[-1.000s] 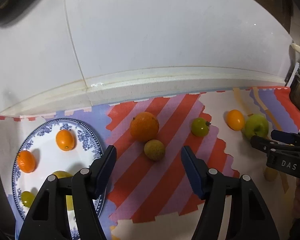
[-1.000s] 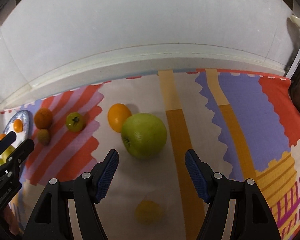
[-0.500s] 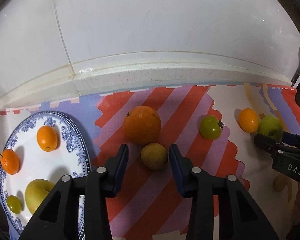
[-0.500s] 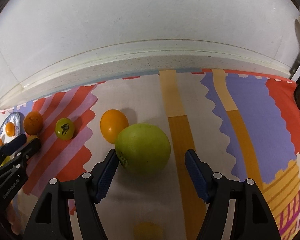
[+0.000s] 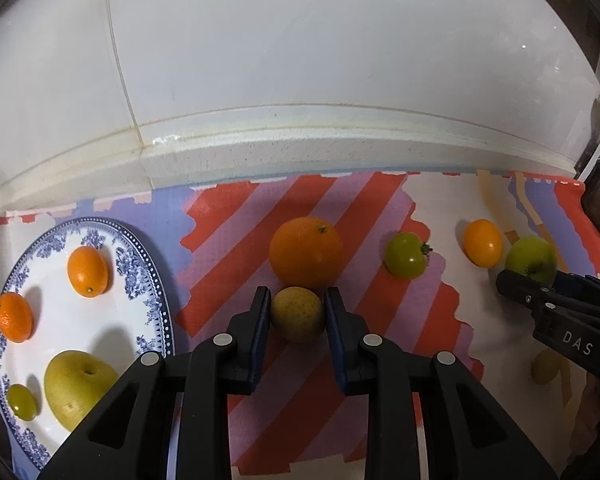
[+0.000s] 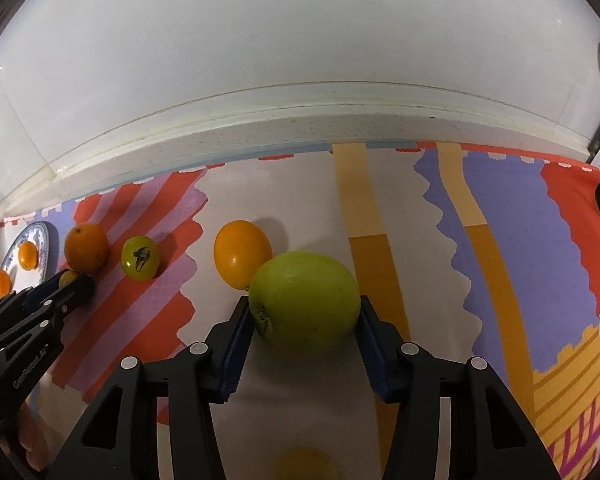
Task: Organize fruits
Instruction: 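Grasp the small yellow fruit with the left tool while the right tool grasps the green apple, then lift and carry the yellow fruit toward the plate while the right tool carries the green apple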
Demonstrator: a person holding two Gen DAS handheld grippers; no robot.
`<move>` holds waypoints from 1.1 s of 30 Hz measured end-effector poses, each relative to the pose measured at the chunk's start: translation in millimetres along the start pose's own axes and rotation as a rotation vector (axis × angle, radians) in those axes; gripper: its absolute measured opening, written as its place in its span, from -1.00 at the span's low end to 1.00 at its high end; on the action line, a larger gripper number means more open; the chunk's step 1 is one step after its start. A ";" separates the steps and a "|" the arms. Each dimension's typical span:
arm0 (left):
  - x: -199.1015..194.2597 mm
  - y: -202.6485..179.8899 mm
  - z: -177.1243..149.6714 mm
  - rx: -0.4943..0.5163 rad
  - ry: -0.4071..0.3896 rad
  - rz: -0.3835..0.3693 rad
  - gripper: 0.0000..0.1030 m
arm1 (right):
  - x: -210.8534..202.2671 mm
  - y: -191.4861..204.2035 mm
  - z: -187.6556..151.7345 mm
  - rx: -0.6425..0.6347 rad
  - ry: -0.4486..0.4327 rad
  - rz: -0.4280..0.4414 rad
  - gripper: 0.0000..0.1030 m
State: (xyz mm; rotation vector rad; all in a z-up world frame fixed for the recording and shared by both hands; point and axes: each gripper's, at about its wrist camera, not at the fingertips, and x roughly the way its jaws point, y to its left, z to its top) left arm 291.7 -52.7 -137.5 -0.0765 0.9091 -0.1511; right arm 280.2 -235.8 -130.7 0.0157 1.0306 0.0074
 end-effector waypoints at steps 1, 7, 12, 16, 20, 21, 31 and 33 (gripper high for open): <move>-2.4 -0.3 1.1 0.000 -0.005 -0.004 -0.47 | -3.5 0.3 -2.3 0.003 -0.003 0.004 -0.02; -22.7 -2.0 0.2 -0.002 -0.030 -0.026 -0.47 | -16.9 -1.9 -2.6 0.002 -0.024 0.026 -0.02; -53.4 6.7 -5.2 -0.011 -0.059 -0.043 -0.47 | -36.5 4.9 -4.4 -0.021 -0.059 0.053 -0.02; -77.8 7.1 -6.8 -0.015 -0.096 -0.039 -0.47 | -56.3 7.4 -5.0 -0.041 -0.090 0.085 -0.02; -100.6 7.6 -8.9 -0.021 -0.132 -0.034 -0.47 | -74.1 19.9 -9.9 -0.066 -0.120 0.107 -0.02; -105.0 8.4 -9.9 -0.023 -0.140 -0.032 -0.47 | -81.0 21.8 -11.4 -0.070 -0.126 0.112 -0.02; -151.3 30.1 -27.1 -0.063 -0.216 0.007 -0.47 | -124.9 58.3 -16.5 -0.139 -0.195 0.176 -0.02; -161.3 38.1 -30.2 -0.072 -0.231 0.022 -0.47 | -130.3 67.2 -17.9 -0.156 -0.202 0.189 -0.02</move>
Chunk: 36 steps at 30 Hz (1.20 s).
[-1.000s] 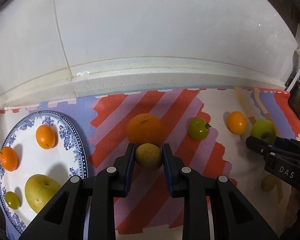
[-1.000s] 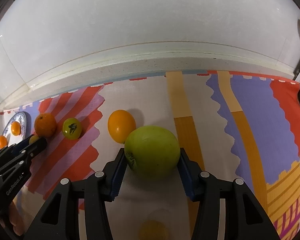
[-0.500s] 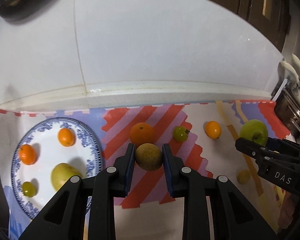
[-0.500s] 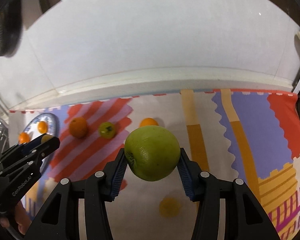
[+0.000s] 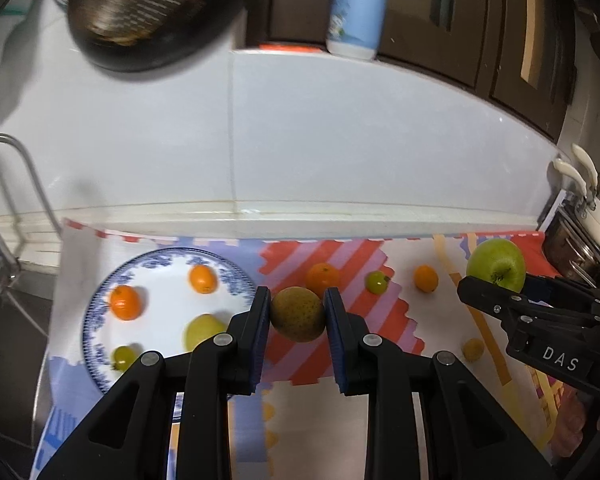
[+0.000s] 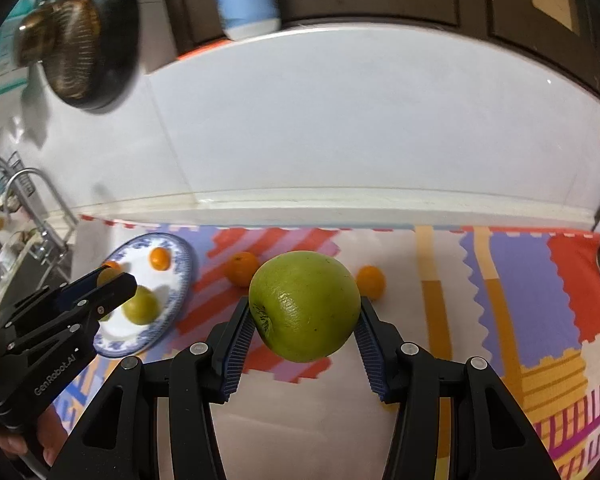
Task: Organize fruits
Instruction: 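Lift and carry the yellow fruit toward the plate while the right tool carries the green apple, then lower the yellow fruit onto the plate and open the left tool while the right tool releases the apple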
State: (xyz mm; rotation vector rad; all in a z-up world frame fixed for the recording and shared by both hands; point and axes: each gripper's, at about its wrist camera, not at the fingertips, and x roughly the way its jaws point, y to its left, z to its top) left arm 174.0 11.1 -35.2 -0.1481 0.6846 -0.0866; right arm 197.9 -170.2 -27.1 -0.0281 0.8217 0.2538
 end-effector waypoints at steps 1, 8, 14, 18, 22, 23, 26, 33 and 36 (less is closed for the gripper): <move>-3.7 2.8 -0.1 -0.002 -0.006 0.006 -0.47 | -1.1 4.5 0.4 -0.006 -0.003 0.005 -0.02; -30.7 29.6 1.5 -0.019 -0.047 0.061 -0.47 | -7.3 36.2 5.9 -0.051 -0.023 0.057 -0.02; -42.5 53.0 1.9 -0.036 -0.057 0.106 -0.47 | -5.8 63.6 13.6 -0.097 -0.034 0.097 -0.02; -44.4 69.9 2.1 -0.042 -0.056 0.133 -0.47 | 1.3 85.3 18.9 -0.132 -0.031 0.126 -0.02; -42.2 87.9 3.8 -0.047 -0.051 0.158 -0.47 | 13.6 105.1 24.5 -0.162 -0.016 0.152 -0.02; -41.5 92.8 4.3 -0.048 -0.049 0.164 -0.47 | 16.9 108.8 25.1 -0.169 -0.012 0.157 -0.02; -37.6 106.6 4.9 -0.053 -0.041 0.180 -0.47 | 30.4 123.6 28.9 -0.197 0.002 0.175 -0.02; -19.5 137.5 -2.3 -0.063 -0.002 0.202 -0.47 | 64.8 155.7 34.3 -0.271 0.039 0.203 -0.02; -9.5 148.0 -6.5 -0.064 0.016 0.202 -0.47 | 78.3 167.3 34.7 -0.291 0.056 0.219 -0.02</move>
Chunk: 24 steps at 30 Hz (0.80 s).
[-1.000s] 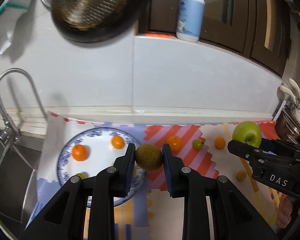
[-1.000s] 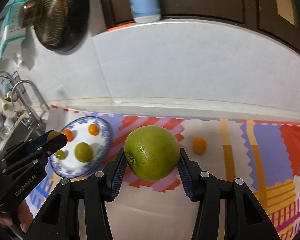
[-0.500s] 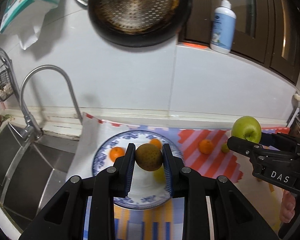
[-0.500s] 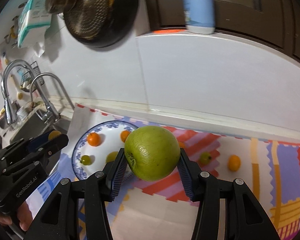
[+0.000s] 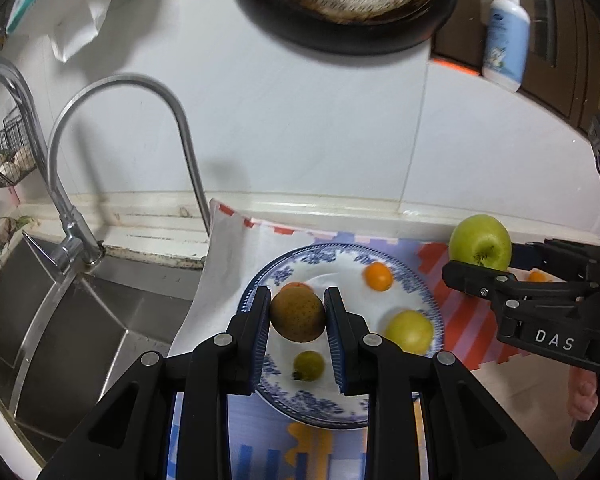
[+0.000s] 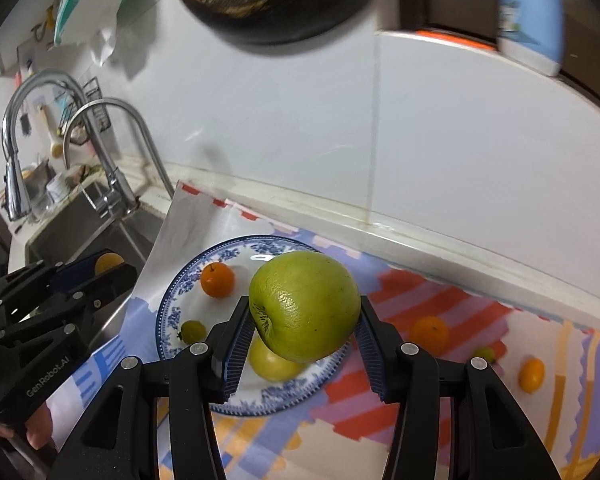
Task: Organize fruits
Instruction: 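Lower the yellow fruit onto the plate and open the left tool while the right tool releases the apple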
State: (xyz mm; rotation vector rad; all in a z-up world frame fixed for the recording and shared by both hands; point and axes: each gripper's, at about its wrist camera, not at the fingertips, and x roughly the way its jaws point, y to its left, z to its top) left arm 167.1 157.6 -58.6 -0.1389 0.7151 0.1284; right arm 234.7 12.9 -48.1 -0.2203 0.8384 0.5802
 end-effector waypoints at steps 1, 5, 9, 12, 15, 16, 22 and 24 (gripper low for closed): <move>4.3 2.5 -0.9 0.001 0.006 -0.003 -0.47 | 5.7 2.8 1.1 -0.007 0.007 0.009 -0.02; 21.9 11.8 -5.1 0.005 0.036 -0.015 -0.47 | 26.5 12.8 4.1 -0.032 0.033 0.042 -0.02; 38.8 16.7 -9.3 0.022 0.069 -0.029 -0.47 | 48.3 20.3 4.7 -0.057 0.063 0.069 -0.02; 51.5 18.3 -12.0 0.035 0.090 -0.032 -0.47 | 63.9 25.1 4.8 -0.066 0.091 0.086 -0.02; 62.4 20.4 -14.6 0.040 0.110 -0.036 -0.47 | 78.6 28.8 3.8 -0.072 0.121 0.096 -0.02; 66.3 20.9 -15.5 0.042 0.119 -0.038 -0.47 | 83.6 29.6 3.9 -0.072 0.131 0.100 -0.02; 79.6 22.4 -19.3 0.045 0.140 -0.053 -0.47 | 101.5 29.2 3.1 -0.072 0.168 0.108 -0.02; 82.5 21.7 -20.8 0.046 0.147 -0.056 -0.47 | 106.9 29.6 2.2 -0.080 0.182 0.108 -0.02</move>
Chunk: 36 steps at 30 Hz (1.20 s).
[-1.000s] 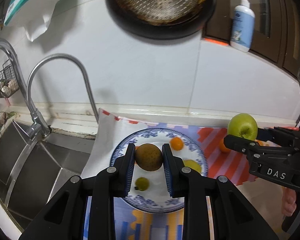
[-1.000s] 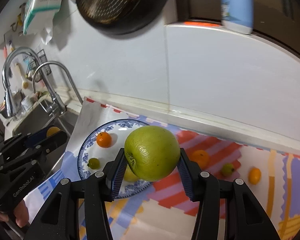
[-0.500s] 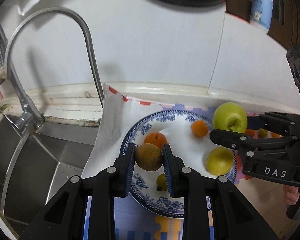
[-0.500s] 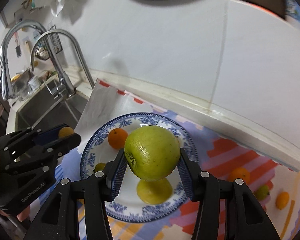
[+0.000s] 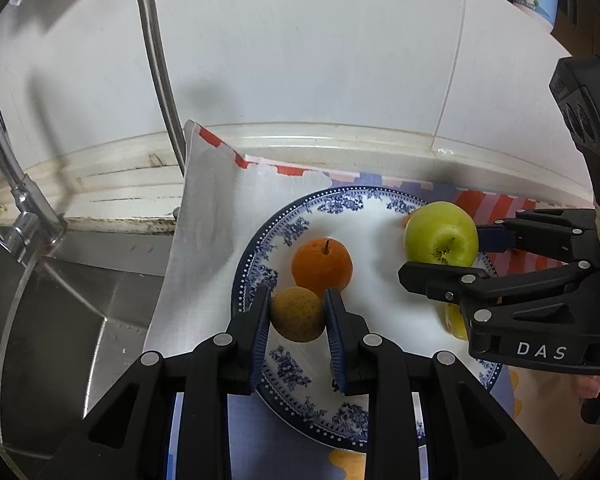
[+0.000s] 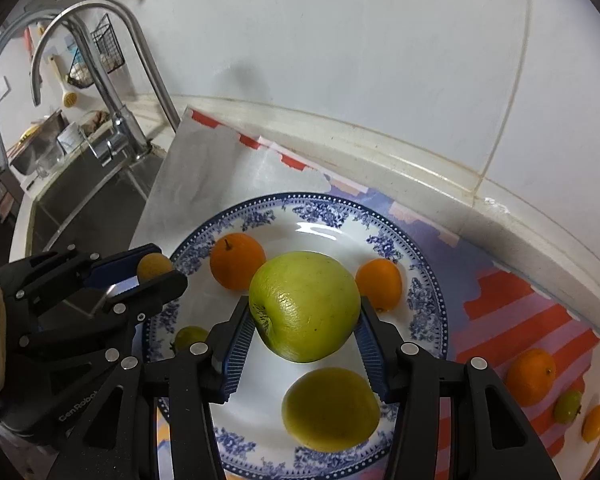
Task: Organize fruits
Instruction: 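Lower the yellow fruit onto the plate and open the left tool while the right tool releases the apple, then withdraw both open tools from the plate toward the remaining fruits on the mat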
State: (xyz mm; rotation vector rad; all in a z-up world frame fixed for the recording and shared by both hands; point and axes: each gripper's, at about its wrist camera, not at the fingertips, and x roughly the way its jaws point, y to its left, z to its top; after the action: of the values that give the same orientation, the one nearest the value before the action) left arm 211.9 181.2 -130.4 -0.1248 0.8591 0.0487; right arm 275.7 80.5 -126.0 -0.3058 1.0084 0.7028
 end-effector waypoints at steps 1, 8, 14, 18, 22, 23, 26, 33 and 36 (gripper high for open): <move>1.3 0.0 -0.3 0.001 0.003 -0.001 -0.47 | 2.7 -0.4 0.0 -0.001 0.006 0.001 -0.02; 9.8 0.0 -0.1 -0.005 0.020 -0.007 -0.47 | 10.0 -1.9 -0.1 0.003 0.024 0.002 -0.01; 13.4 -0.7 0.0 -0.006 0.028 -0.013 -0.46 | 12.1 -3.2 -1.1 0.003 0.031 -0.001 -0.01; 12.2 -1.6 0.3 -0.002 0.023 -0.012 -0.44 | 13.1 -3.9 -1.7 0.004 0.033 0.000 -0.01; 5.2 0.1 1.2 -0.006 0.010 0.002 -0.28 | 14.4 -4.0 -3.1 0.000 0.039 -0.002 -0.01; 2.6 0.9 1.2 -0.009 0.006 0.014 -0.24 | 14.2 -3.9 -3.5 0.000 0.040 -0.001 -0.01; -5.9 3.7 1.8 -0.022 -0.008 0.044 -0.15 | 14.4 -3.4 -4.2 -0.002 0.042 0.003 -0.01; -18.8 6.8 2.4 -0.034 -0.035 0.072 -0.09 | 10.2 -0.2 -3.7 -0.009 0.025 0.001 0.14; -23.7 7.9 2.3 -0.046 -0.042 0.076 -0.08 | 1.7 3.6 -3.0 -0.033 0.002 -0.017 0.16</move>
State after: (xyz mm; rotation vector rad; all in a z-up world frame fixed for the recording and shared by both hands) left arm 197.4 189.5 -111.6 -0.1334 0.8206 0.1419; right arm 271.8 82.2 -128.8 -0.3433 0.9955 0.7040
